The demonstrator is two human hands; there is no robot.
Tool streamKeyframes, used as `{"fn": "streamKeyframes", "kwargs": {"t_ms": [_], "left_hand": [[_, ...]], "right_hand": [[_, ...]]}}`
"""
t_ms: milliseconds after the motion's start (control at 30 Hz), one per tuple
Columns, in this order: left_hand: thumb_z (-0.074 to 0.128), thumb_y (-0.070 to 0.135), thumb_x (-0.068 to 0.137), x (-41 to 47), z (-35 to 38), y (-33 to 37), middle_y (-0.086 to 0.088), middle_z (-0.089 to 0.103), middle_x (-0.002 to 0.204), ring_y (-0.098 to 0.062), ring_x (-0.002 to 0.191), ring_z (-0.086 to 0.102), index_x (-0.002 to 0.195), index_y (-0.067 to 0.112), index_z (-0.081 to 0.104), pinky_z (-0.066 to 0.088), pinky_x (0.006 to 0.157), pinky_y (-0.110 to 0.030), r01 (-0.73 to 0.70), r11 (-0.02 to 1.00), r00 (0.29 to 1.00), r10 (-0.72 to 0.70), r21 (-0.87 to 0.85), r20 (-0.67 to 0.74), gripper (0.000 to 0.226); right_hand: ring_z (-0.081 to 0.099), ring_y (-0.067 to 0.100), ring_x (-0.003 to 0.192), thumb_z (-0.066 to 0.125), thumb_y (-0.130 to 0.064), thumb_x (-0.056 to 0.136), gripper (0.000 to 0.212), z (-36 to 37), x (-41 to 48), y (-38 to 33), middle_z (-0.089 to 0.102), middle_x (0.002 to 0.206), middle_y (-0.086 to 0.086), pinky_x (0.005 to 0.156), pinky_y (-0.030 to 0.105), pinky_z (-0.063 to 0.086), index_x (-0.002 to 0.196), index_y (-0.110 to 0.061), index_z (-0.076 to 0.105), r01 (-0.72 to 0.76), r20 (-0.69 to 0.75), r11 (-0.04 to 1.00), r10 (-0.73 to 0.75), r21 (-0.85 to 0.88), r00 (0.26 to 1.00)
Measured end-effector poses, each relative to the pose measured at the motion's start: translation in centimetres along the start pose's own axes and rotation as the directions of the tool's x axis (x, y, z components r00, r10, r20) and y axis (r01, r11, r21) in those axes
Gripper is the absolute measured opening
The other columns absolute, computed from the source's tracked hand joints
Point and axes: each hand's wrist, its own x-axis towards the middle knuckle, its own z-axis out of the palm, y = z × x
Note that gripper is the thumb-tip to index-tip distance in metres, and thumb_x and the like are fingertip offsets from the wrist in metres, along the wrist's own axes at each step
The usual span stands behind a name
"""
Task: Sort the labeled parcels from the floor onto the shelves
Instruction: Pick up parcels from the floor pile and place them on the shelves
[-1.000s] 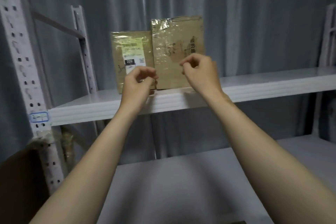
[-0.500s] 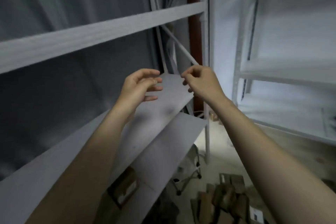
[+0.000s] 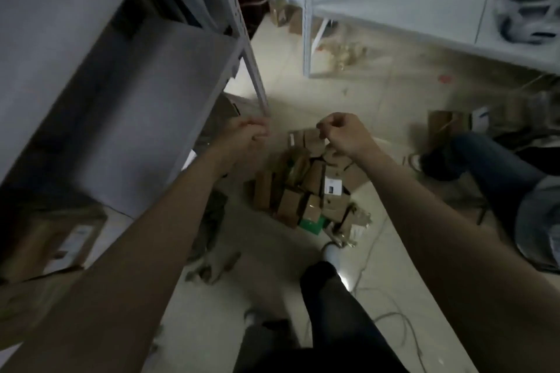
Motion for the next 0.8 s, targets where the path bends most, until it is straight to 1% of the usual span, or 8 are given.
{"fn": "streamKeyframes", "kwargs": {"t_ms": [100,200,367,500,600,700,733,800], "left_hand": [[0.051,0.005,0.104,6.4,3.6,-6.4,-0.007,0.066,0.101,-0.021,0.083,0.067,0.117,0.013,0.061,0.053,0.079,-0.037,0.25,0.968,0.968,-0.25,-0.01,0.008,0.019],[0.056,0.005,0.1,12.1,7.2,-13.0,-0.006,0.07,0.102,-0.025,0.089,0.065,0.104,0.017,0.066,0.05,0.078,-0.042,0.403,0.915,0.915,-0.403,0.024,0.018,0.016],[0.059,0.006,0.096,21.4,13.0,-23.3,-0.003,0.074,0.094,-0.025,0.089,0.07,0.095,0.022,0.069,0.057,0.085,-0.048,0.55,0.829,0.83,-0.556,0.104,0.039,0.019],[0.059,0.005,0.095,28.8,18.1,-31.3,-0.002,0.072,0.086,-0.02,0.076,0.066,0.093,0.024,0.067,0.056,0.068,-0.036,0.571,0.792,0.796,-0.598,0.215,0.087,0.021],[0.055,0.007,0.099,34.0,22.0,-36.6,-0.005,0.07,0.097,-0.022,0.08,0.064,0.107,0.02,0.067,0.059,0.079,-0.044,0.552,0.795,0.798,-0.591,0.251,0.119,0.019],[0.056,0.008,0.097,38.2,25.0,-41.3,-0.003,0.067,0.086,-0.017,0.066,0.061,0.093,0.023,0.064,0.053,0.055,-0.027,0.534,0.801,0.801,-0.581,0.271,0.142,0.018],[0.056,0.008,0.096,39.4,25.9,-42.4,-0.003,0.066,0.087,-0.017,0.068,0.061,0.097,0.023,0.064,0.052,0.051,-0.023,0.532,0.809,0.807,-0.574,0.251,0.139,0.017],[0.062,0.01,0.094,41.6,27.6,-44.5,-0.004,0.065,0.105,-0.019,0.088,0.065,0.124,0.024,0.057,0.056,0.062,-0.031,0.533,0.821,0.814,-0.564,0.206,0.141,0.034]], "right_hand": [[0.074,0.034,0.088,0.057,-0.019,0.095,0.026,2.0,4.8,8.9,0.075,0.102,0.02,0.077,0.051,0.064,0.104,-0.003,0.075,-0.171,0.021,0.983,0.173,-0.073,0.985],[0.067,0.03,0.081,0.055,-0.017,0.096,0.027,4.8,7.9,17.5,0.07,0.095,0.017,0.077,0.046,0.061,0.111,-0.002,0.071,-0.382,0.056,0.922,0.38,0.057,0.923],[0.058,0.027,0.069,0.052,-0.016,0.096,0.017,9.4,12.6,30.1,0.065,0.094,0.013,0.073,0.042,0.052,0.096,-0.009,0.068,-0.663,0.003,0.685,0.695,0.304,0.719],[0.061,0.03,0.095,0.053,-0.019,0.094,0.032,11.7,17.1,38.5,0.064,0.099,0.006,0.092,0.045,0.055,0.12,-0.012,0.069,-0.686,-0.042,0.665,0.727,0.295,0.686],[0.062,0.027,0.101,0.053,-0.023,0.097,0.029,13.5,20.7,43.6,0.065,0.11,0.004,0.087,0.042,0.052,0.124,-0.016,0.061,-0.641,-0.072,0.719,0.679,0.268,0.731],[0.063,0.025,0.113,0.056,-0.027,0.101,0.041,16.2,23.8,48.2,0.062,0.133,0.005,0.096,0.041,0.055,0.14,-0.016,0.051,-0.596,-0.051,0.767,0.623,0.237,0.781],[0.064,0.026,0.117,0.057,-0.029,0.101,0.047,17.0,24.8,49.5,0.06,0.139,0.005,0.099,0.043,0.055,0.145,-0.016,0.047,-0.589,-0.036,0.769,0.615,0.248,0.788],[0.065,0.026,0.116,0.059,-0.035,0.1,0.051,18.4,26.7,51.6,0.059,0.14,0.006,0.098,0.044,0.056,0.146,-0.018,0.044,-0.575,-0.009,0.772,0.6,0.271,0.8]]}}
